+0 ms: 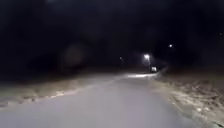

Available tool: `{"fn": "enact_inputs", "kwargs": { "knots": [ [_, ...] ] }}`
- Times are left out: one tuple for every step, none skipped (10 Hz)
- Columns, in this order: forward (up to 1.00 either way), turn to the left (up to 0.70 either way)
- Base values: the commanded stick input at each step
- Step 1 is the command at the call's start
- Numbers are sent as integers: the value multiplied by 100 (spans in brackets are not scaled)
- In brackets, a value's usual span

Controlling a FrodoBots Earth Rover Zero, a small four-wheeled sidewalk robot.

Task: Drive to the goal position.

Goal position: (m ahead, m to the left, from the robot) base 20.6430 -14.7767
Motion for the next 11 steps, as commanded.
{"fn": "enact_inputs", "kwargs": {
  "knots": [
    [100,0],
    [100,0],
    [100,0],
    [100,-10],
    [100,-34],
    [100,-40],
    [100,-29],
    [100,-9],
    [100,0],
    [100,0],
    [100,0]
  ]
}}
